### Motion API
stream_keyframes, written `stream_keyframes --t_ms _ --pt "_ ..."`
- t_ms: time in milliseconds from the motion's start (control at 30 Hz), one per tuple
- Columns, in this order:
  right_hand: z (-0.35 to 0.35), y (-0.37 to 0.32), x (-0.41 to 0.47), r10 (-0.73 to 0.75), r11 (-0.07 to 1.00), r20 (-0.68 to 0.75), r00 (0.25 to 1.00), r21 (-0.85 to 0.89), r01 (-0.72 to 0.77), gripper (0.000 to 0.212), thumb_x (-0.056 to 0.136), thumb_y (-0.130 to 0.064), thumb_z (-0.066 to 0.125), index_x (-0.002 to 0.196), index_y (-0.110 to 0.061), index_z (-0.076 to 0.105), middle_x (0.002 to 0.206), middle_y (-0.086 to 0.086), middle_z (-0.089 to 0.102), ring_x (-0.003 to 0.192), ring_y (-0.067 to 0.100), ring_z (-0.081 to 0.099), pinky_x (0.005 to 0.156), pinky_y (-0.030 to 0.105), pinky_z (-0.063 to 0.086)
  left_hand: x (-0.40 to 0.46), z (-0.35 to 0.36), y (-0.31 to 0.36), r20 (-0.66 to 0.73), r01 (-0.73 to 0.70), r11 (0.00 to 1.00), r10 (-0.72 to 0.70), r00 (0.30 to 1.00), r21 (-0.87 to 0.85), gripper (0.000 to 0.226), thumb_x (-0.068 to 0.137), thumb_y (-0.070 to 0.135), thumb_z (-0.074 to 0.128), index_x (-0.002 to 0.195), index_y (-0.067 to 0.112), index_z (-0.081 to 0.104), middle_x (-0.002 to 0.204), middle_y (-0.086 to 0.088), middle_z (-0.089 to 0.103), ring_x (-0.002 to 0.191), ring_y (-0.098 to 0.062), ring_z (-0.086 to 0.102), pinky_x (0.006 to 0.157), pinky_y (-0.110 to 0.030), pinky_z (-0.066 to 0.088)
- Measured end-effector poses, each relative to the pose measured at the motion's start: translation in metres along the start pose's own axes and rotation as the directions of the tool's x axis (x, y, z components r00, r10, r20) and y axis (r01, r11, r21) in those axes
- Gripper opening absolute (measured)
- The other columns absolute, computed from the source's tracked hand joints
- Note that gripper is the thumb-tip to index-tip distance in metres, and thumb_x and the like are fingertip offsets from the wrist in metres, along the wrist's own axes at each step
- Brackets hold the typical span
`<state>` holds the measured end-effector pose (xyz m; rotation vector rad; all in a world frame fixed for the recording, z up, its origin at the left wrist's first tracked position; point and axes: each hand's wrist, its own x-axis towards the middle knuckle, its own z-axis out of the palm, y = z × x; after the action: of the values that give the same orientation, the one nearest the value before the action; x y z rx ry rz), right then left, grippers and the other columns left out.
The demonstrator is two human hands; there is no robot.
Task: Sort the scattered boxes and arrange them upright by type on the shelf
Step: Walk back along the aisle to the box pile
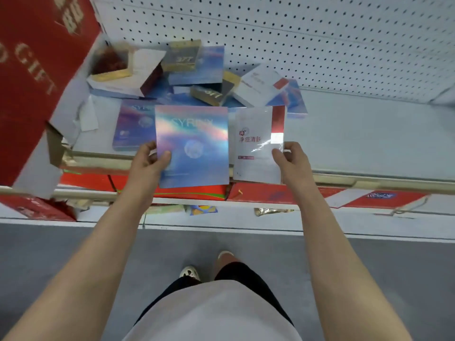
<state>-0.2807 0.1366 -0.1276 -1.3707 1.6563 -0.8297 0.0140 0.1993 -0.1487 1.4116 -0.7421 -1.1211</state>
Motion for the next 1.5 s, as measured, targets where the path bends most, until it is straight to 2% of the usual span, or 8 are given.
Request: stream_keyframes --t_ms 133,267,400,667,833,1100,1300,1500 --pt "-0.042 0.027 -0.016 0.046 0.993 -0.105 0.993 0.113 -0.034 0.019 0.094 -0.034 0.057 0.108 -0.022 0.056 0.094 0.012 0.064 0.080 0.017 0.055 0.073 0.033 0.045 -0.003 0.047 0.003 0.120 -0.041 0.998 0.034 0.992 0.053 0.026 0.096 0.007 0.055 0.117 0.022 0.055 0.085 0.013 0.070 0.077 -0.003 0.063 0.073 -0.022 0.050" --pt "-0.093 0.055 -0.026 0.059 0.987 -0.213 0.975 0.159 -0.025 0.014 0.097 -0.028 0.056 0.110 -0.021 0.054 0.085 0.006 0.057 0.075 0.012 0.049 0.072 0.028 0.042 -0.010 0.107 0.002 0.190 -0.023 0.997 0.008 0.982 0.075 0.028 0.096 0.010 0.056 0.116 0.029 0.054 0.090 0.000 0.068 0.081 -0.019 0.062 0.074 -0.035 0.048" --pt "-0.162 0.090 -0.033 0.066 0.985 -0.303 0.951 0.173 -0.013 0.020 0.096 -0.029 0.058 0.113 -0.020 0.056 0.089 0.016 0.063 0.077 0.015 0.056 0.071 0.031 0.047 -0.027 0.185 -0.005 0.235 0.006 0.999 -0.017 0.972 0.044 0.029 0.095 0.009 0.057 0.116 0.028 0.052 0.092 0.001 0.069 0.076 -0.015 0.066 0.065 -0.030 0.053" --pt "-0.327 0.167 -0.041 0.079 0.988 -0.441 0.894 0.155 -0.011 0.023 0.095 -0.025 0.056 0.118 -0.020 0.055 0.096 0.013 0.068 0.087 0.030 0.065 0.073 0.042 0.054 -0.073 0.366 -0.033 0.356 -0.019 0.999 0.002 0.934 0.044 0.029 0.094 0.005 0.058 0.109 0.030 0.054 0.079 0.013 0.073 0.074 -0.010 0.066 0.081 -0.040 0.051" --pt "-0.416 0.212 -0.043 0.117 0.987 -0.486 0.866 0.156 -0.046 0.024 0.099 -0.024 0.054 0.121 -0.016 0.051 0.092 0.014 0.065 0.075 0.019 0.060 0.060 0.027 0.045 -0.101 0.469 -0.046 0.409 0.003 0.999 -0.020 0.912 0.044 0.030 0.094 0.005 0.058 0.111 0.030 0.053 0.082 0.011 0.074 0.086 -0.024 0.065 0.087 -0.047 0.051" --pt "-0.519 0.267 -0.014 0.169 0.979 -0.572 0.802 0.193 -0.069 0.016 0.097 -0.029 0.053 0.112 -0.024 0.051 0.079 0.004 0.052 0.069 0.016 0.048 0.061 0.029 0.039 -0.110 0.601 -0.055 0.495 -0.006 0.991 -0.062 0.866 0.135 0.031 0.093 0.016 0.061 0.116 0.034 0.052 0.102 0.001 0.072 0.093 -0.021 0.069 0.079 -0.045 0.055" --pt "-0.597 0.294 0.041 0.180 0.978 -0.601 0.779 0.196 -0.075 0.020 0.097 -0.031 0.053 0.115 -0.025 0.052 0.084 0.007 0.059 0.072 0.016 0.054 0.060 0.027 0.043 -0.091 0.704 -0.065 0.509 -0.005 0.994 -0.050 0.859 0.106 0.031 0.091 0.015 0.061 0.117 0.031 0.053 0.102 -0.002 0.072 0.095 -0.024 0.068 0.089 -0.050 0.054" --pt "-0.681 0.310 0.097 0.176 0.980 -0.609 0.773 0.186 -0.076 0.010 0.097 -0.031 0.053 0.106 -0.034 0.051 0.089 0.013 0.062 0.075 0.018 0.057 0.061 0.031 0.045 -0.073 0.814 -0.064 0.520 -0.026 0.994 -0.033 0.853 0.106 0.032 0.096 0.008 0.055 0.123 0.024 0.049 0.093 0.009 0.071 0.084 -0.009 0.067 0.082 -0.033 0.055"
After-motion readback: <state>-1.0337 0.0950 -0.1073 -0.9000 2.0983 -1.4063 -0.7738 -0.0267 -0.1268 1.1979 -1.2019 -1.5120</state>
